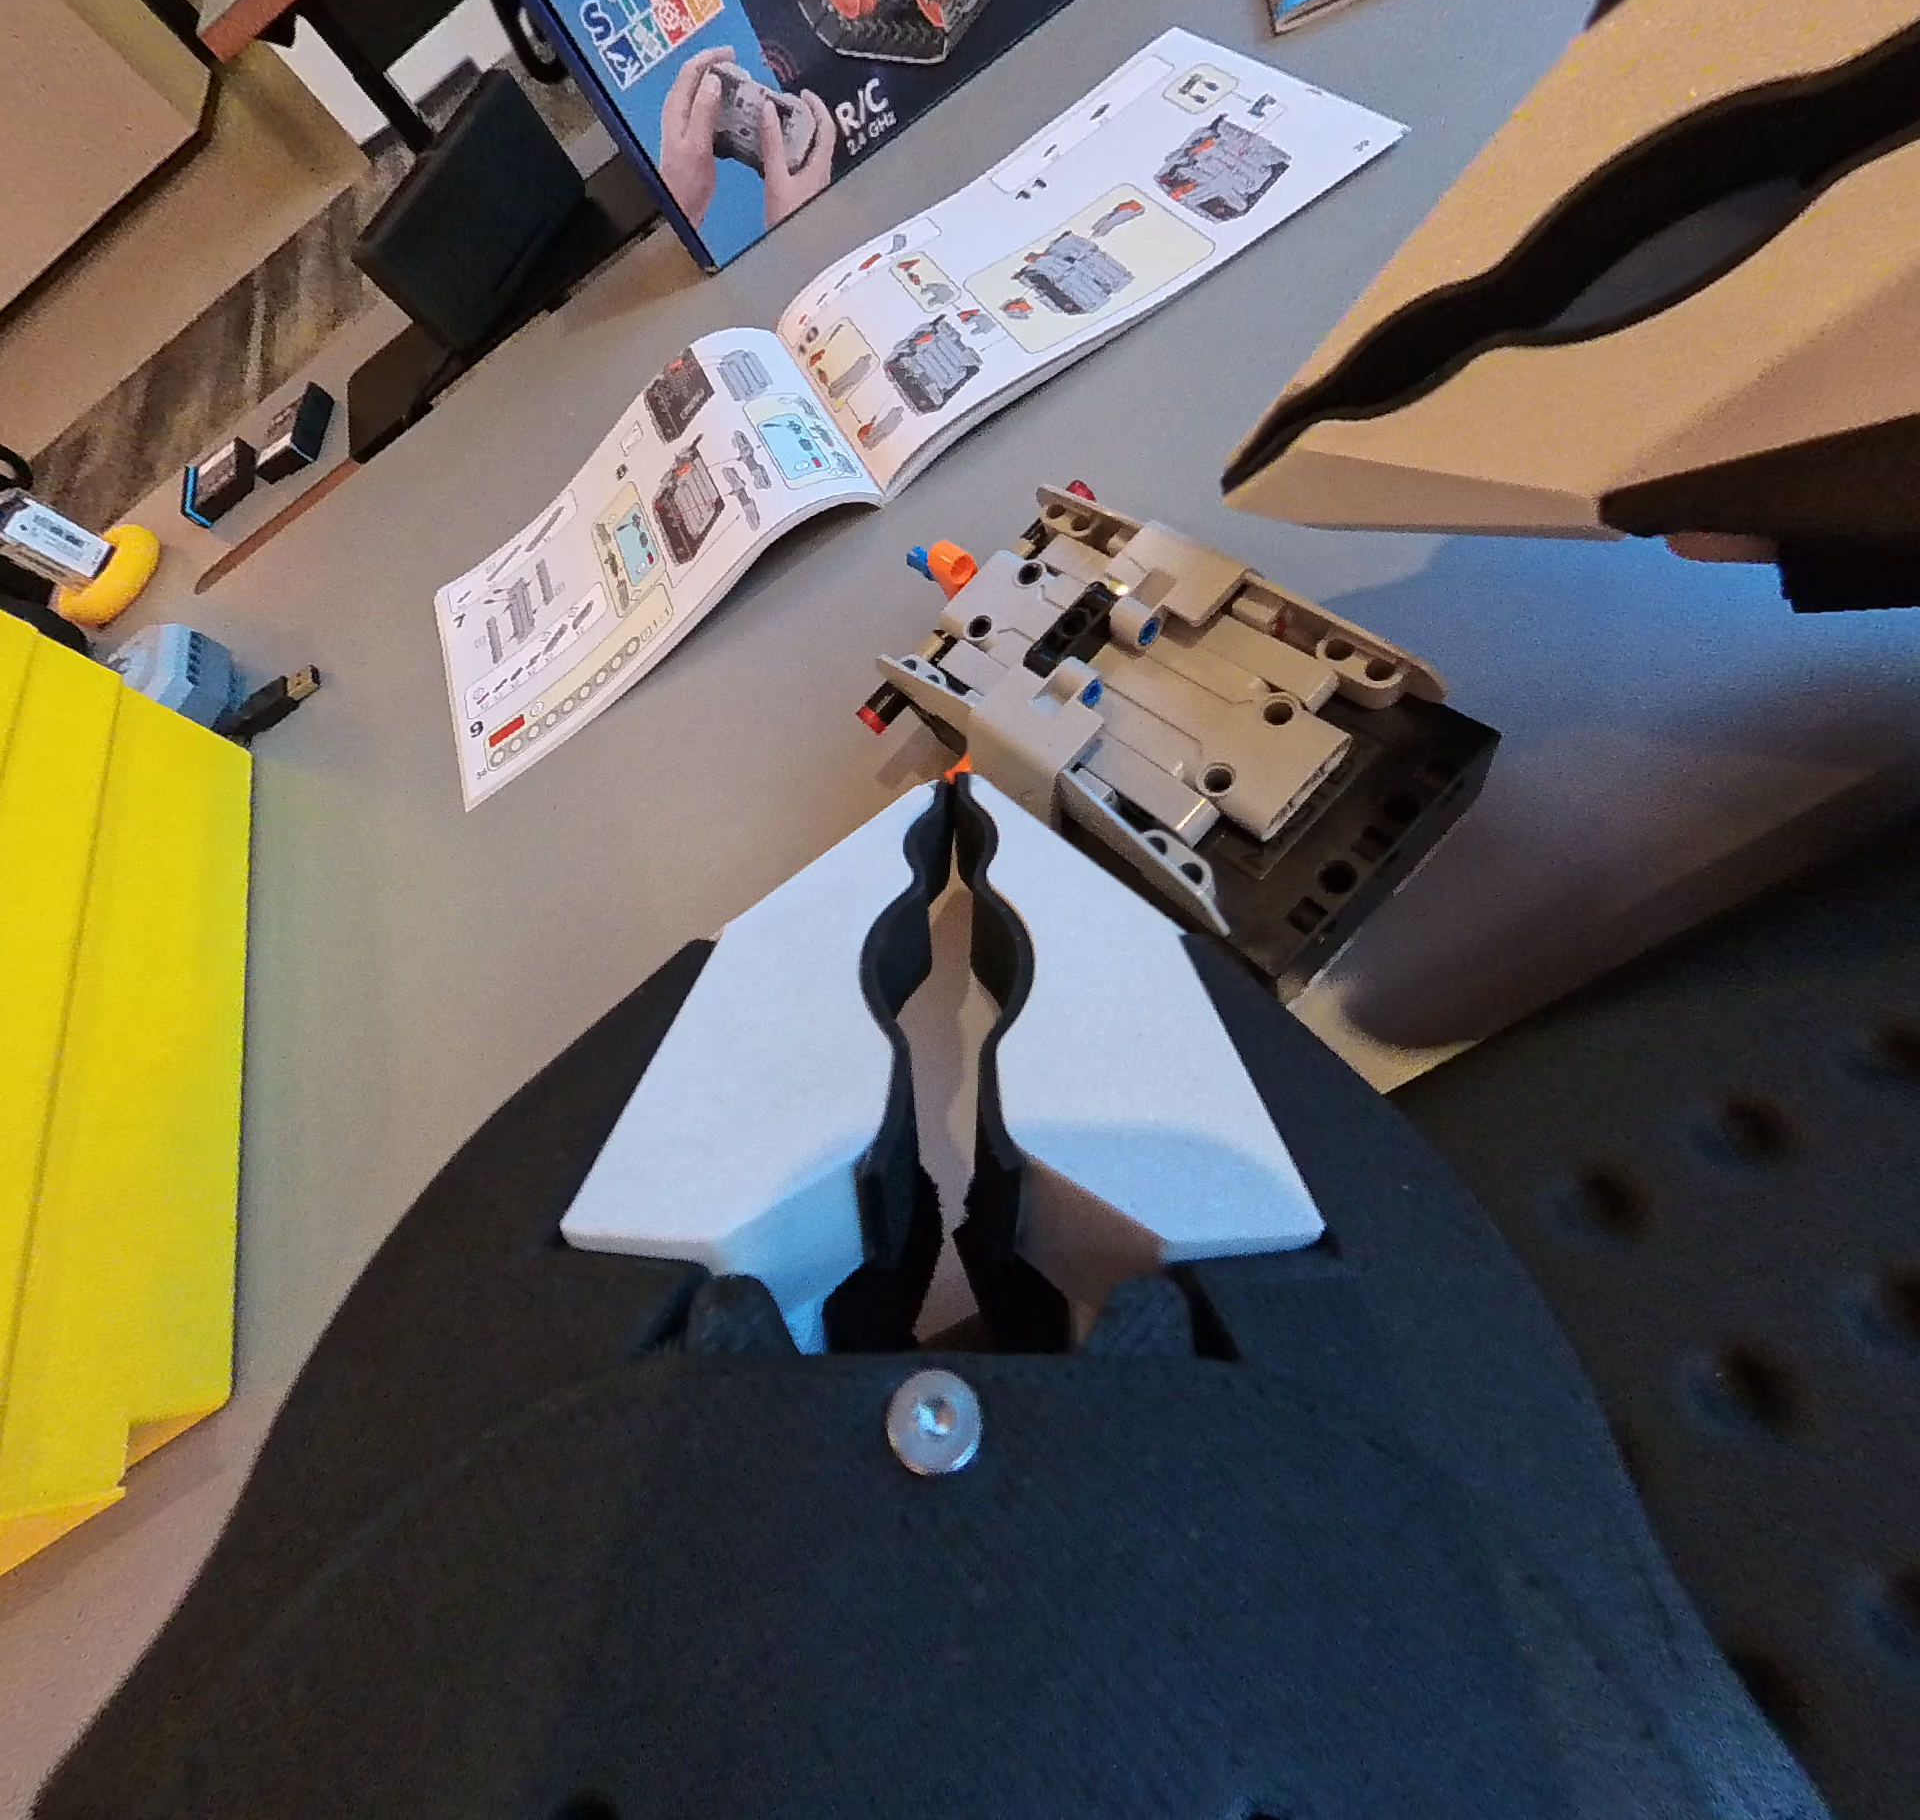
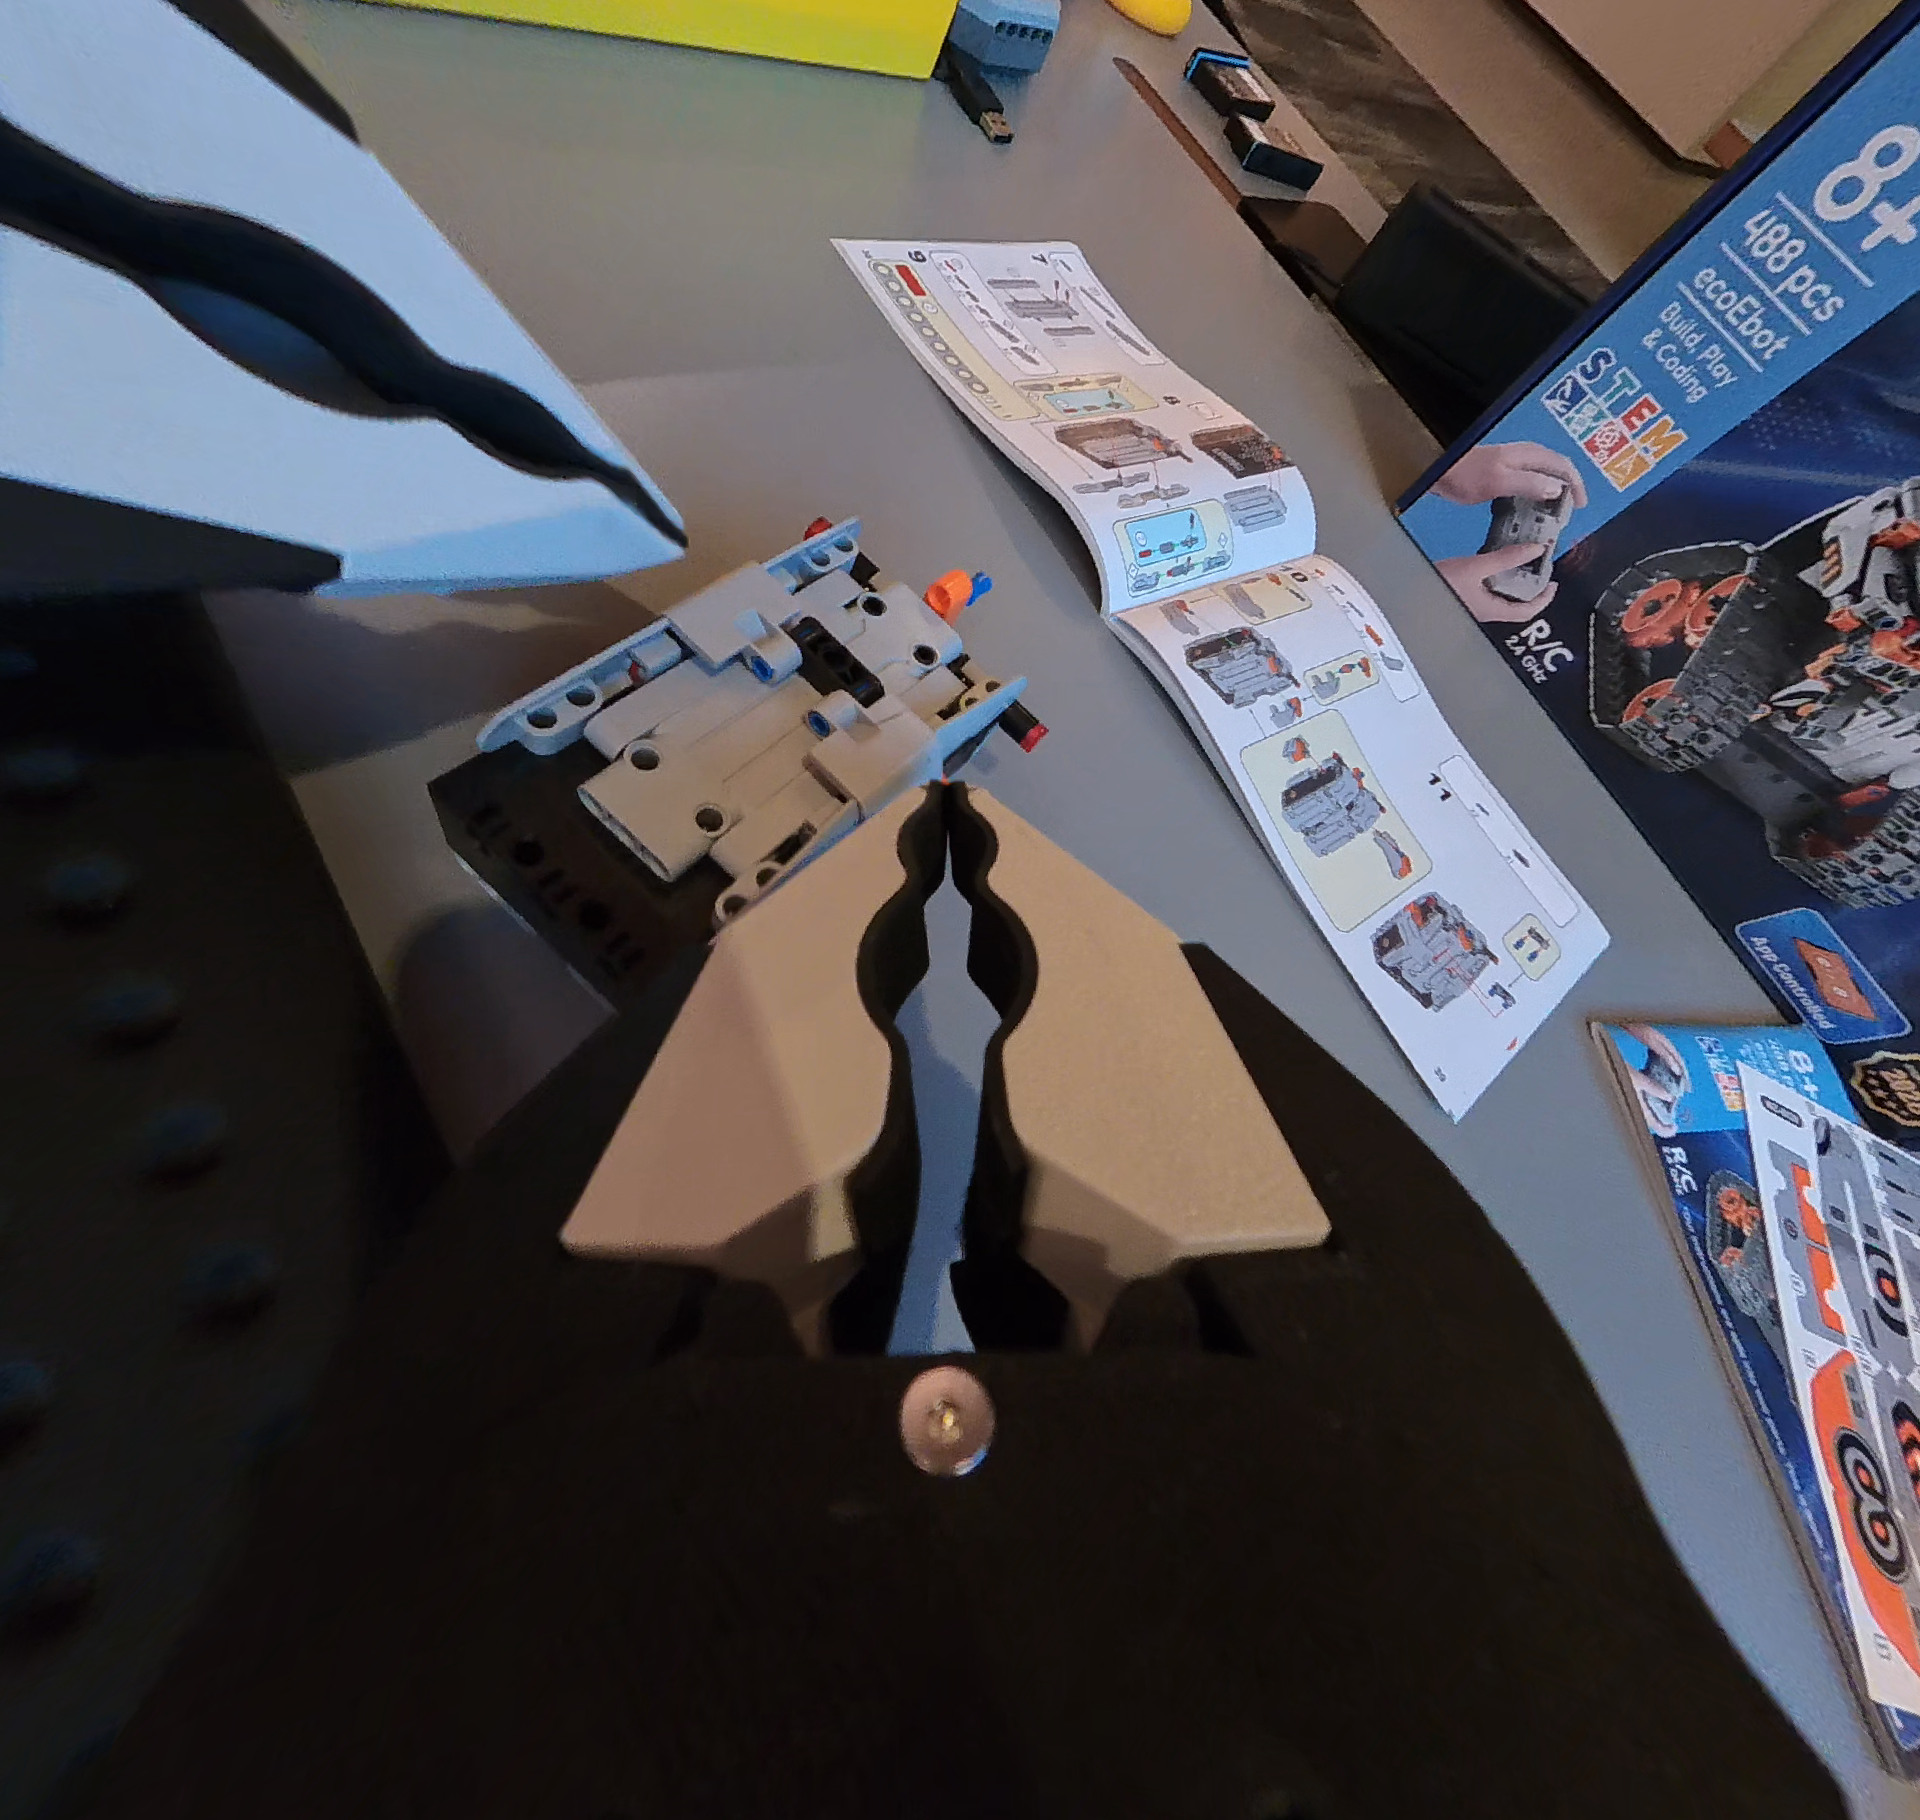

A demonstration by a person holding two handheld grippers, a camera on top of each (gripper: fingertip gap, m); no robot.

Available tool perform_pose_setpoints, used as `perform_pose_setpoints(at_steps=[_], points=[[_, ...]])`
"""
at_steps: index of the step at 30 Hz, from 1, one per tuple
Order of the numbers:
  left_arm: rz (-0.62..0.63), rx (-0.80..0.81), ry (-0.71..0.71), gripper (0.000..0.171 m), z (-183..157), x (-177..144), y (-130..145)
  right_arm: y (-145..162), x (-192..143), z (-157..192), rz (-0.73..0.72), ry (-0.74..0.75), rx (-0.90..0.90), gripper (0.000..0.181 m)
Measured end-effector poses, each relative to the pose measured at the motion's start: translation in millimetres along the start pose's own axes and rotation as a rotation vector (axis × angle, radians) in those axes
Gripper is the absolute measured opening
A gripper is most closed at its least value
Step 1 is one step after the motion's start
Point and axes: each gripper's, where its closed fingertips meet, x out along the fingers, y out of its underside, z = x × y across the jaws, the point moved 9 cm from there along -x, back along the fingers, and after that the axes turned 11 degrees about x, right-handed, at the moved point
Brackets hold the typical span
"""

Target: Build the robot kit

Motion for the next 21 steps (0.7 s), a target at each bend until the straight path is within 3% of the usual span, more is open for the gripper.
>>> perform_pose_setpoints(at_steps=[17, 19, 21], points=[[-0.040, -0.017, -0.013, 0.000, 5.1, -3.4, -5.0, -6.8, -1.6, 2.5, -0.030, 0.006, -0.049, 0.000], [-0.100, -0.041, -0.094, 0.000, 24.1, -25.4, -10.7, -31.5, -13.2, -4.6, -0.147, -0.101, -0.108, 0.000], [-0.165, -0.077, -0.153, 0.000, 46.6, -54.0, -16.6, -57.5, -17.8, -10.2, -0.151, -0.325, -0.181, 0.000]])
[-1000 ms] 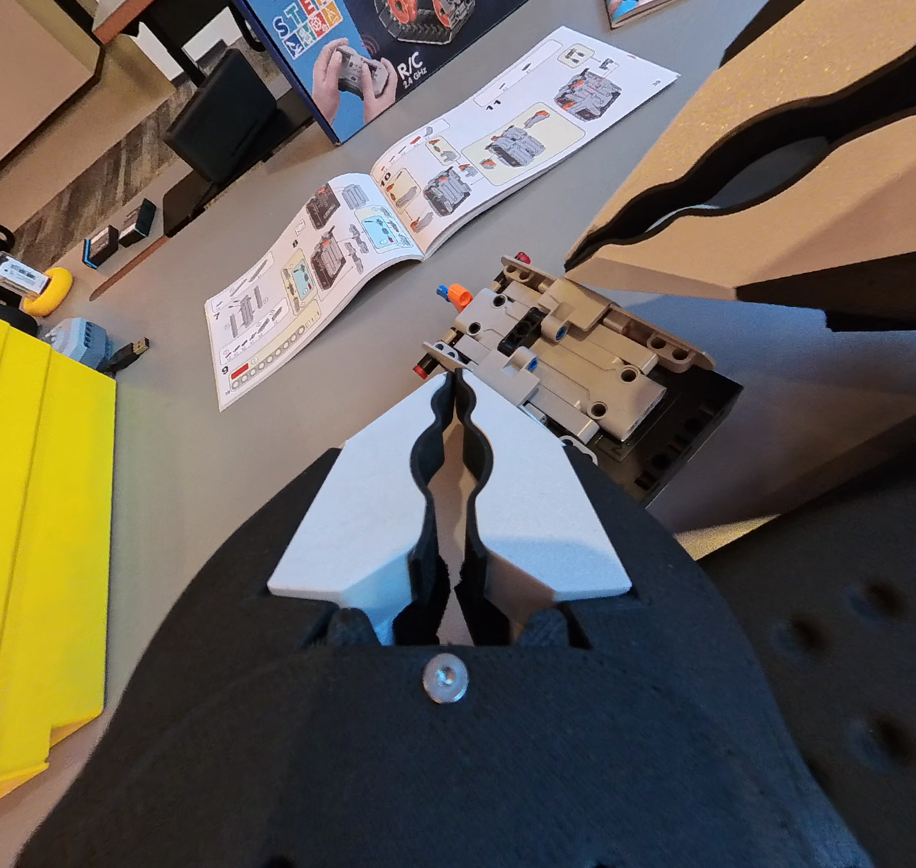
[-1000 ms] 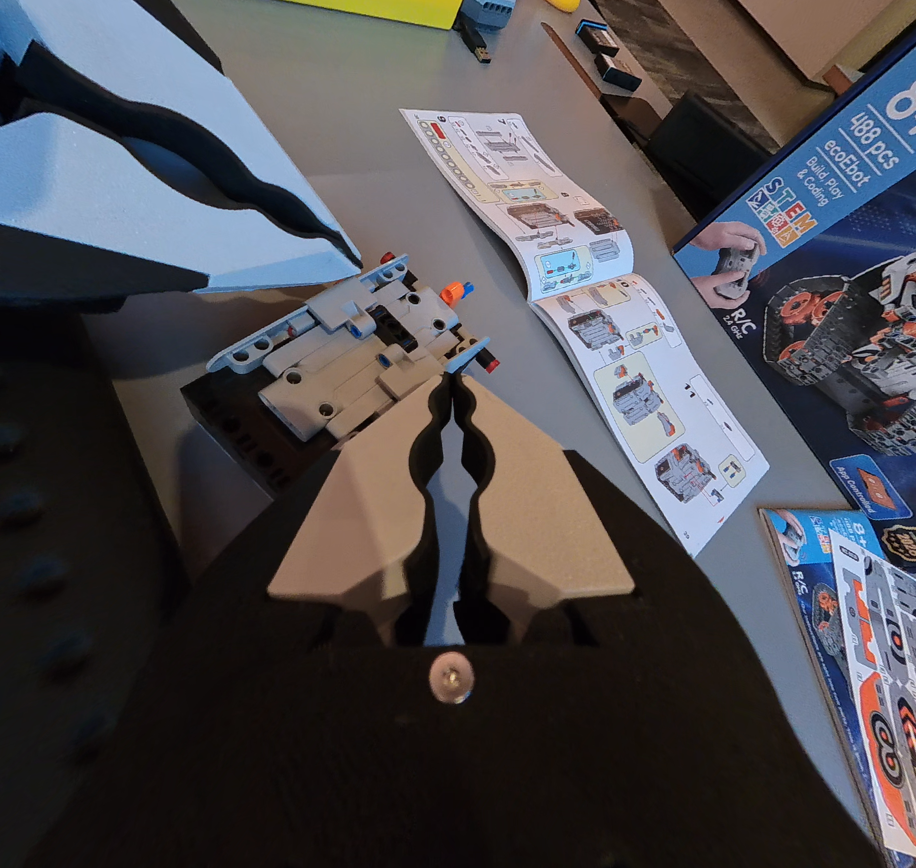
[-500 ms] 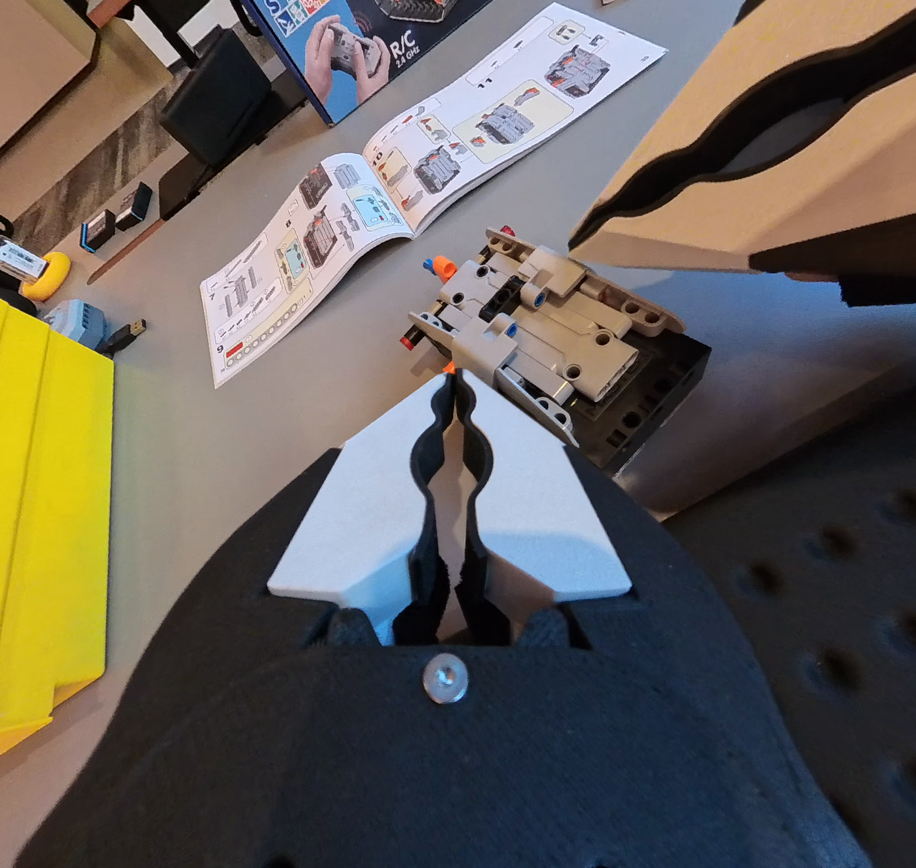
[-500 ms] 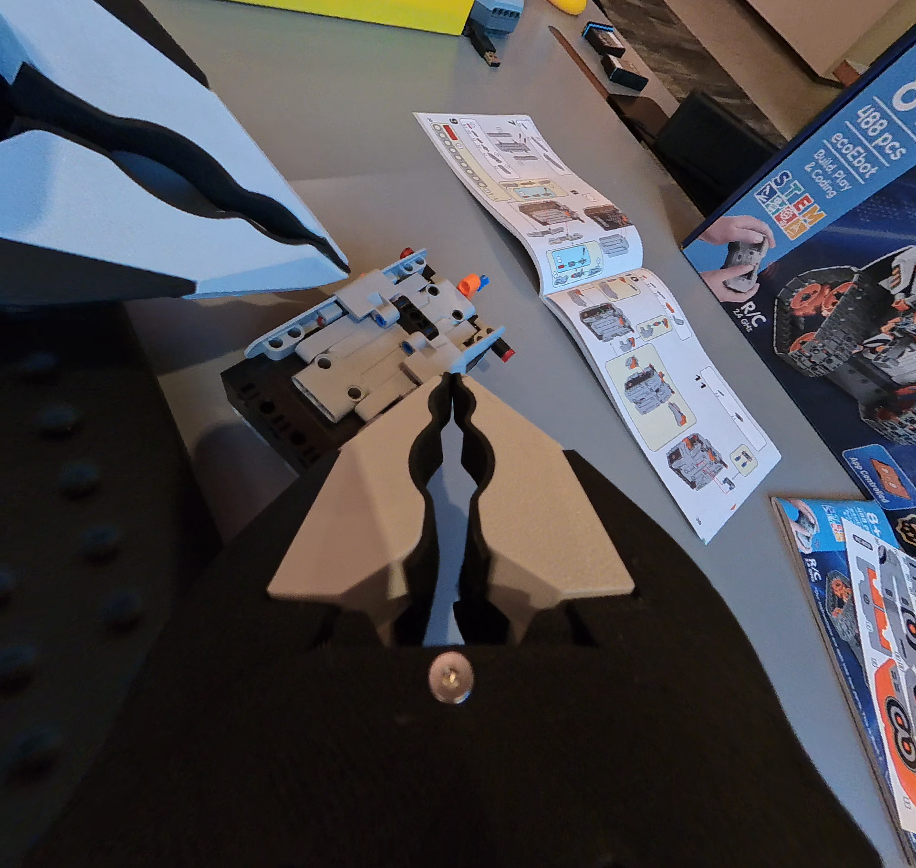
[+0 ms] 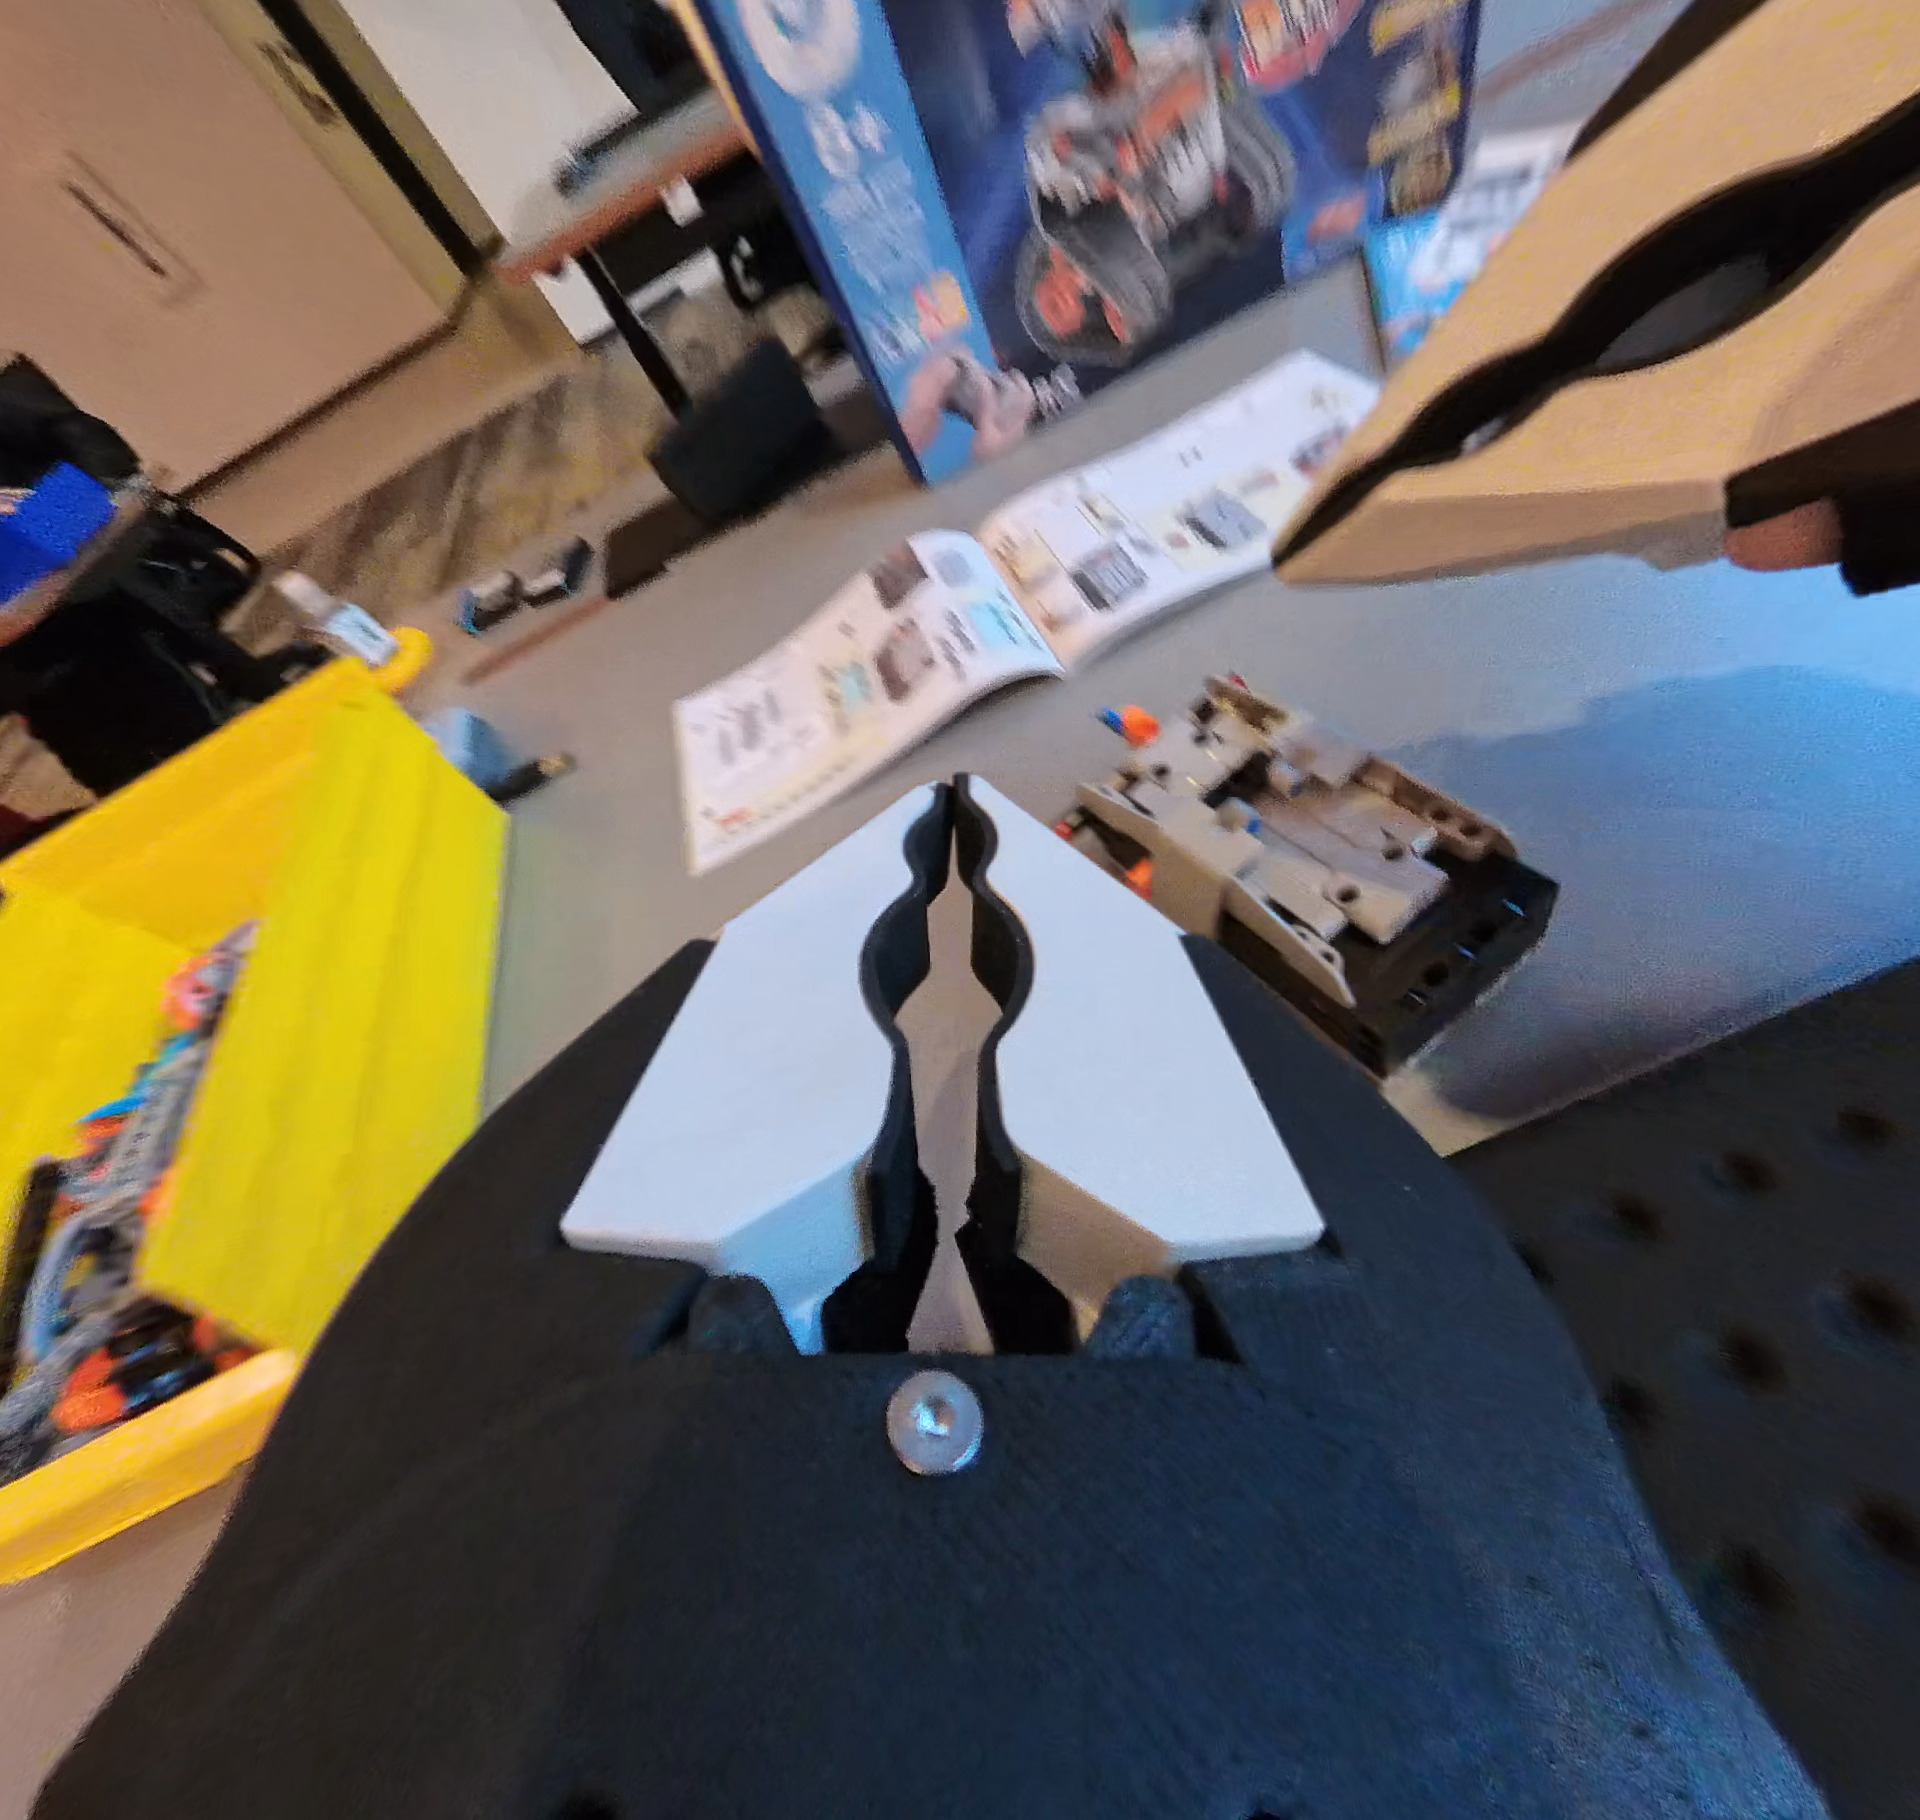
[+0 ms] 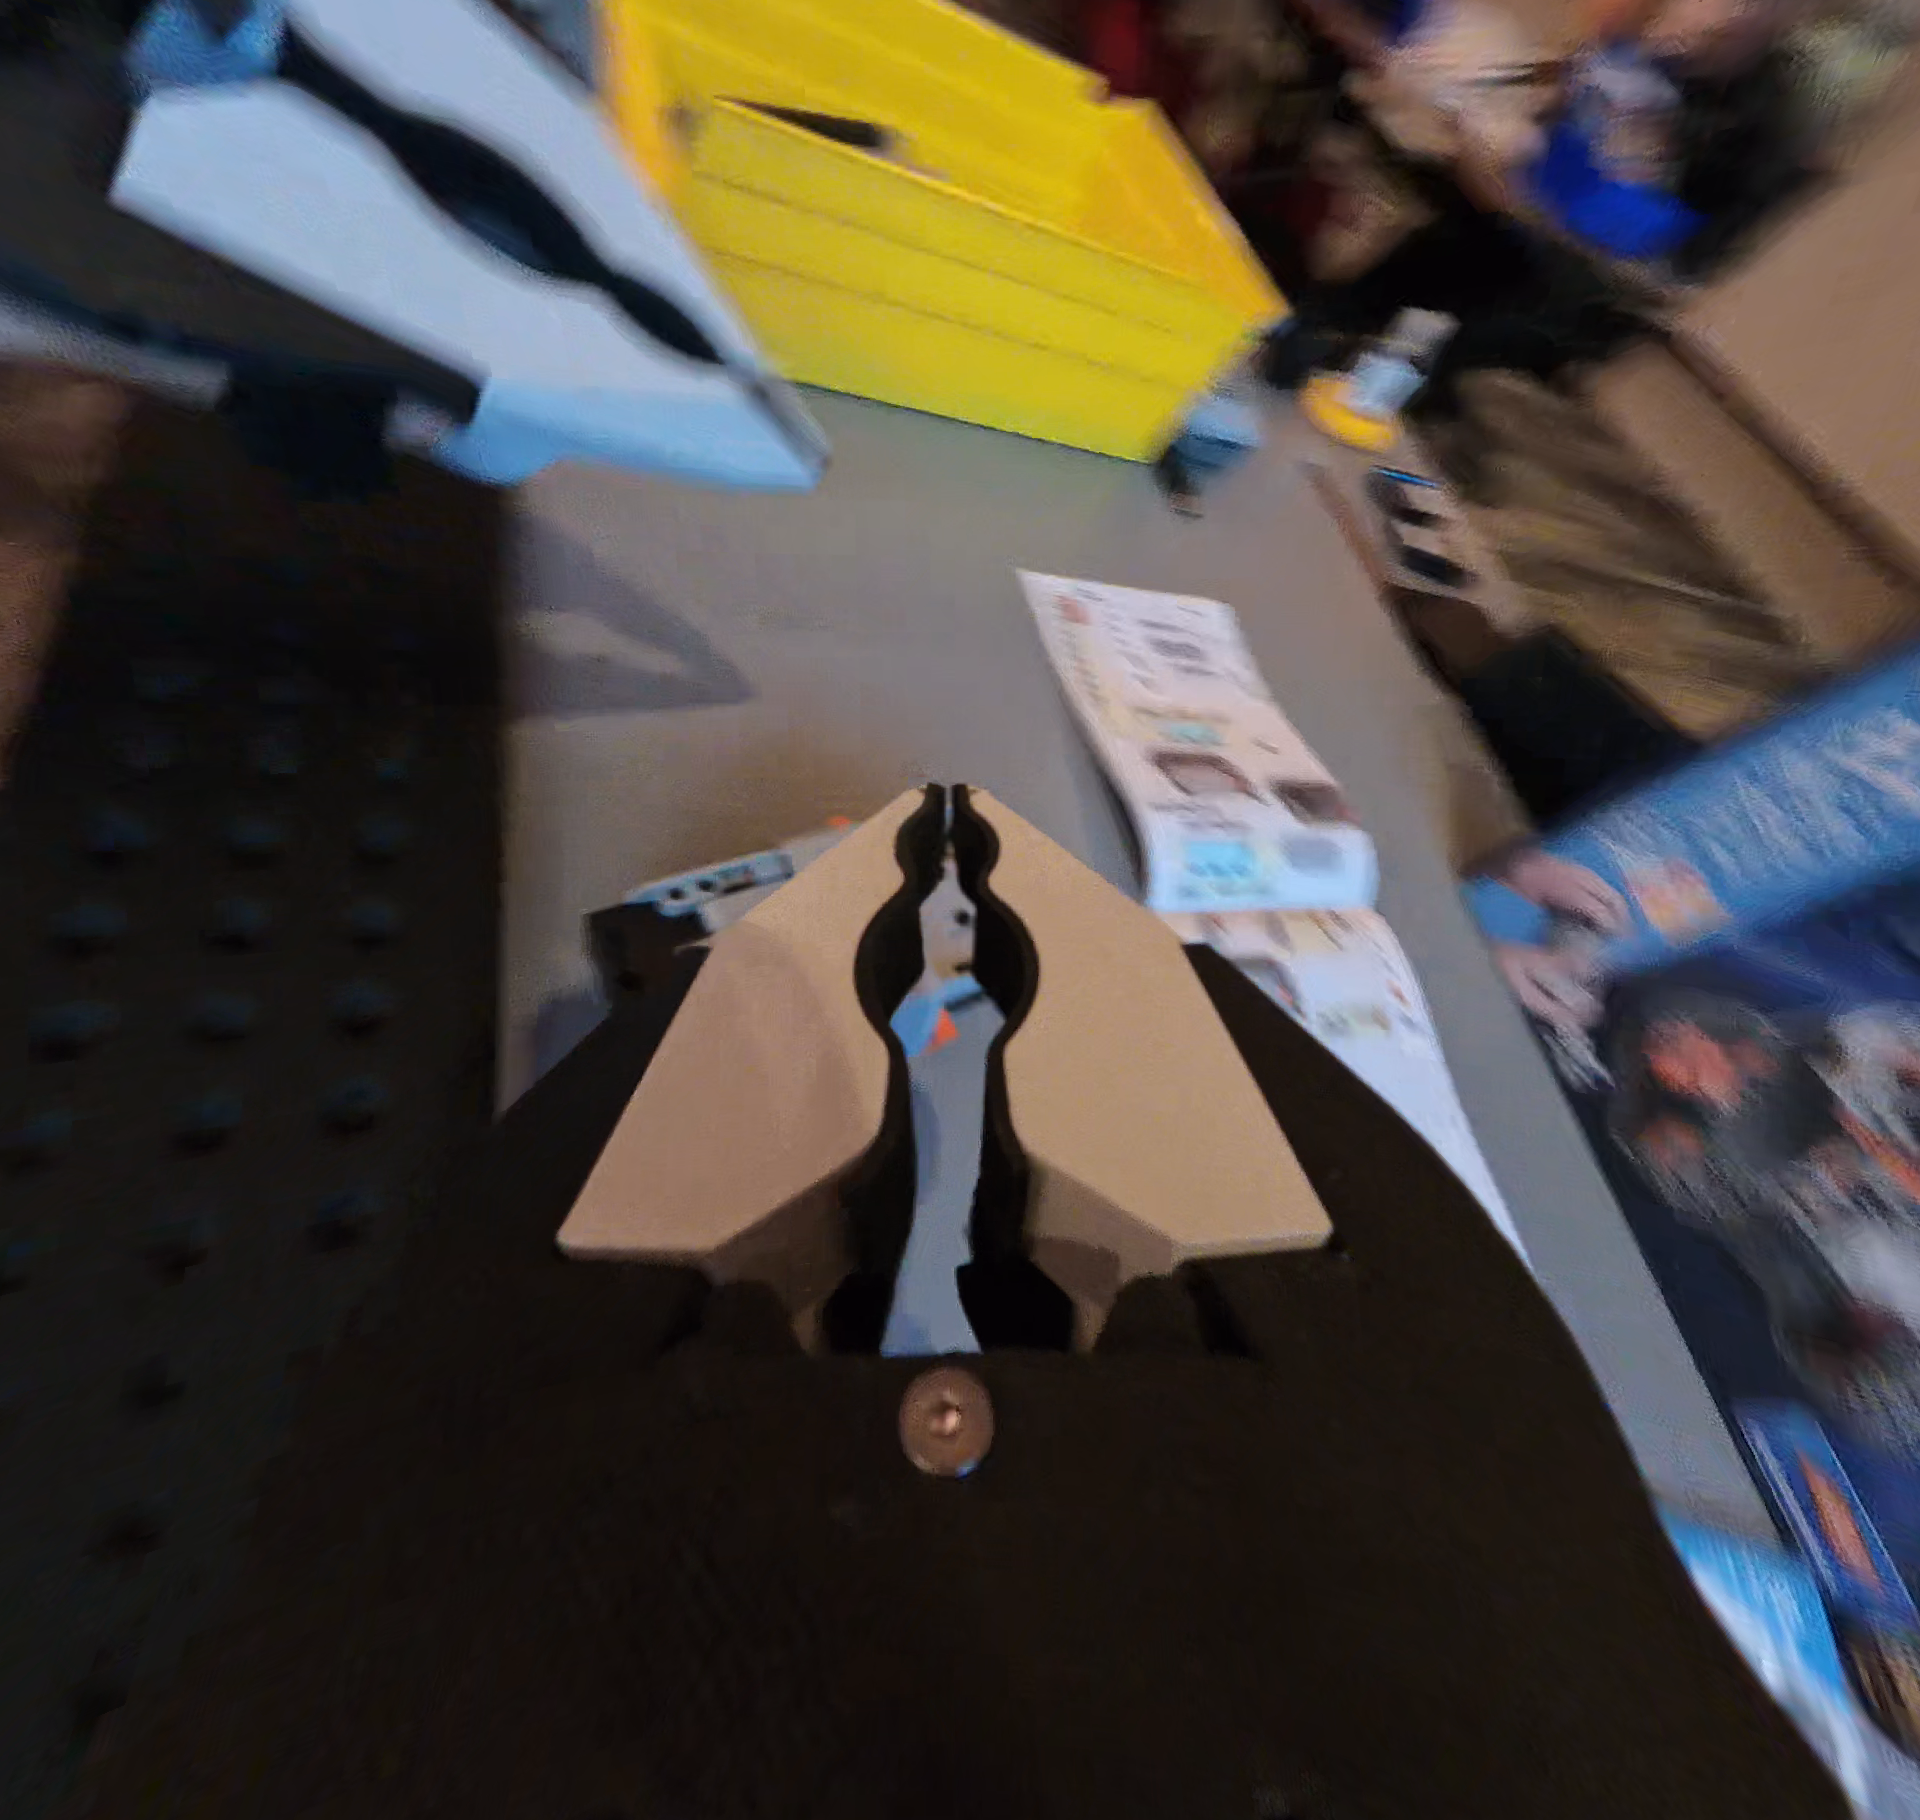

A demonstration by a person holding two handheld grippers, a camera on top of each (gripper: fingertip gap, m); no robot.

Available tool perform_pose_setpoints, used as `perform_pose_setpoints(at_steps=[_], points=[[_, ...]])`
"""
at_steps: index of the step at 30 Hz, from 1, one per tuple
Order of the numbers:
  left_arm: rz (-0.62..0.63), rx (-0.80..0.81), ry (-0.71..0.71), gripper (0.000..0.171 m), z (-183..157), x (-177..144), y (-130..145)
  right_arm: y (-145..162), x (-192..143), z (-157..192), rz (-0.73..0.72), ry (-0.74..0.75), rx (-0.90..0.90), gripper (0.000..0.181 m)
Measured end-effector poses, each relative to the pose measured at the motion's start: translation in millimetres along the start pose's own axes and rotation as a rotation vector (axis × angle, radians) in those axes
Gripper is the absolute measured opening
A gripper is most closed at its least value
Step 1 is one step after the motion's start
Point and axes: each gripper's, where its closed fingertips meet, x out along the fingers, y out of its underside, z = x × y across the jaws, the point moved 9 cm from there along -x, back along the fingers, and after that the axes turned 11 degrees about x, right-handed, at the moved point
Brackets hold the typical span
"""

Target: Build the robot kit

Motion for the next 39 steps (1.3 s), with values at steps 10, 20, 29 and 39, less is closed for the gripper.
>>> perform_pose_setpoints(at_steps=[10, 20, 29, 39], points=[[-0.071, -0.110, -0.112, 0.000, 56.4, -96.8, -0.4, -5.2, 51.6, -26.8, 0.515, -0.533, -0.124, 0.027], [-0.033, -0.140, -0.191, 0.000, 78.4, -123.7, 18.0, 6.7, 67.3, -20.0, 0.579, -0.546, -0.149, 0.024], [-0.009, -0.148, -0.158, 0.000, 76.8, -115.3, 24.7, 10.6, 68.8, -21.0, 0.599, -0.528, -0.159, 0.021], [0.006, -0.160, -0.145, 0.000, 77.5, -111.5, 31.5, 11.1, 72.8, -20.3, 0.617, -0.529, -0.149, 0.016]])
